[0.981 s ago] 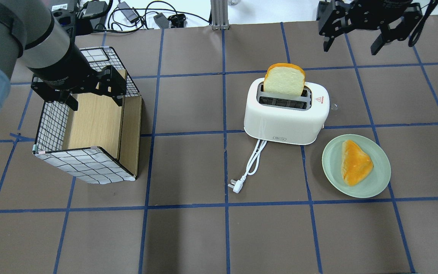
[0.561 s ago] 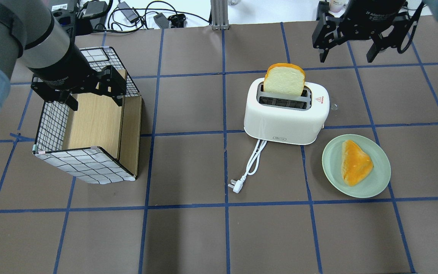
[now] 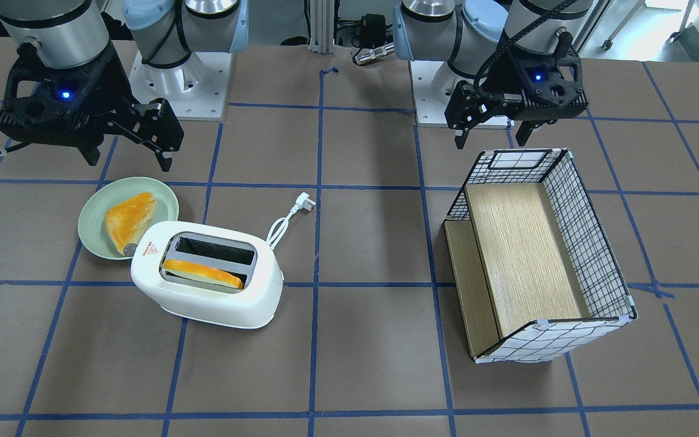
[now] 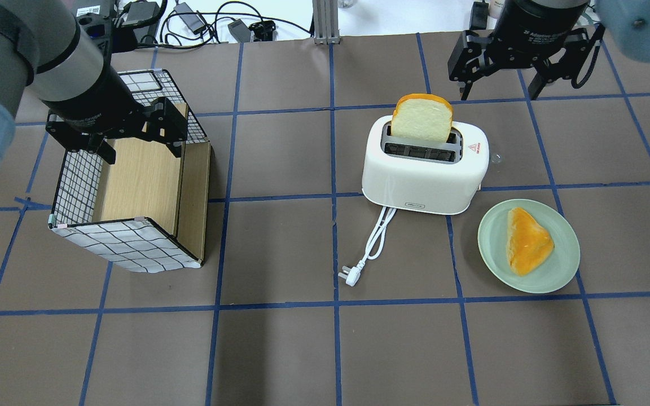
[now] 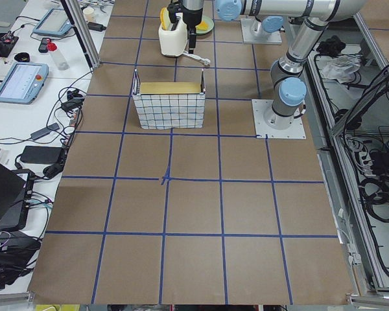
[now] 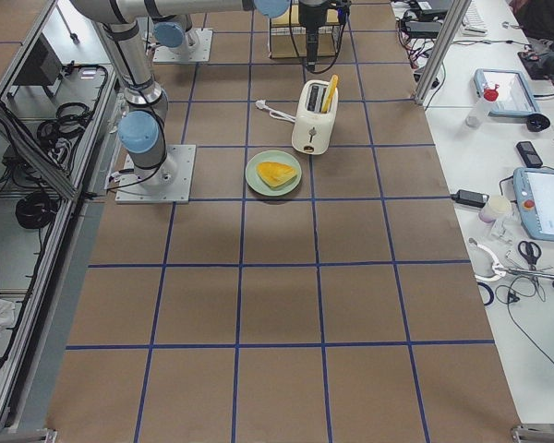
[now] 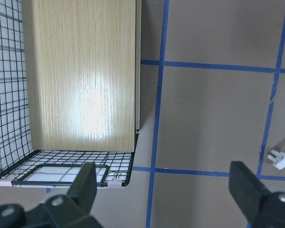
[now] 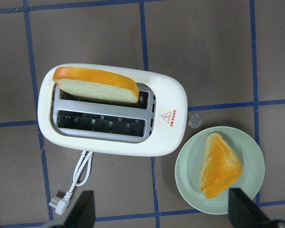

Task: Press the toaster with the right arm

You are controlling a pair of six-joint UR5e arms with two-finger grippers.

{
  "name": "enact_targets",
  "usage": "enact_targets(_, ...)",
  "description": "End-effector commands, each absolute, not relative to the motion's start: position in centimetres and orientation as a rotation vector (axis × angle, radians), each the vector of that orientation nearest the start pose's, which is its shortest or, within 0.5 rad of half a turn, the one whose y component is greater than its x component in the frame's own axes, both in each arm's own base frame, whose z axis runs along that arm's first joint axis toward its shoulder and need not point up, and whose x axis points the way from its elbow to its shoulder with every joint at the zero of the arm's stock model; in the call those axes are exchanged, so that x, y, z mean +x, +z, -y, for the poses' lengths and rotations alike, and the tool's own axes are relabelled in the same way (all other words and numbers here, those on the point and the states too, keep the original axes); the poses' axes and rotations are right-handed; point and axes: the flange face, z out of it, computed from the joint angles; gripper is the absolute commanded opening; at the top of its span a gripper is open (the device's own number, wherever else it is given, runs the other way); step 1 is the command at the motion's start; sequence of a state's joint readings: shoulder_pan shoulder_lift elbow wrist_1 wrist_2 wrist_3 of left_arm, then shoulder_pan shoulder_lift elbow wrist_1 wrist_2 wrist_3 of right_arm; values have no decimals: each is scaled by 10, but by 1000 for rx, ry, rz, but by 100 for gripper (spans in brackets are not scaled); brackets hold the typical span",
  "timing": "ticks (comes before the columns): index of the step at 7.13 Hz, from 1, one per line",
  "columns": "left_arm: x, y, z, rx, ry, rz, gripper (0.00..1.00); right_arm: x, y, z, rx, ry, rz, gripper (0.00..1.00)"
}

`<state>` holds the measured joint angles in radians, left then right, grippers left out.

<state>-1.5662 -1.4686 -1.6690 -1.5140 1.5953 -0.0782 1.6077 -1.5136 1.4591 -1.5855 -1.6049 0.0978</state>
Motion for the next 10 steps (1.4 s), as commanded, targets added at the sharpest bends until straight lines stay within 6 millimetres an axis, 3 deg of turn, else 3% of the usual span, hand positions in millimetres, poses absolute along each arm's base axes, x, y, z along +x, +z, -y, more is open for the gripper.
enact_targets(1, -129, 494, 455, -130, -97, -3115, 100, 150, 513, 517, 99, -106, -3171, 100)
enact_targets(4, -129, 494, 455, -130, -97, -3115, 100, 145, 500, 516, 111, -81, -3169, 100)
enact_targets(7, -129, 493, 455, -130, -95, -3115, 100, 143, 497, 522, 121, -201, -3169, 100)
enact_targets(10, -129, 494, 455, -130, -97, -3115, 100, 140, 491, 517, 112, -112, -3201, 100)
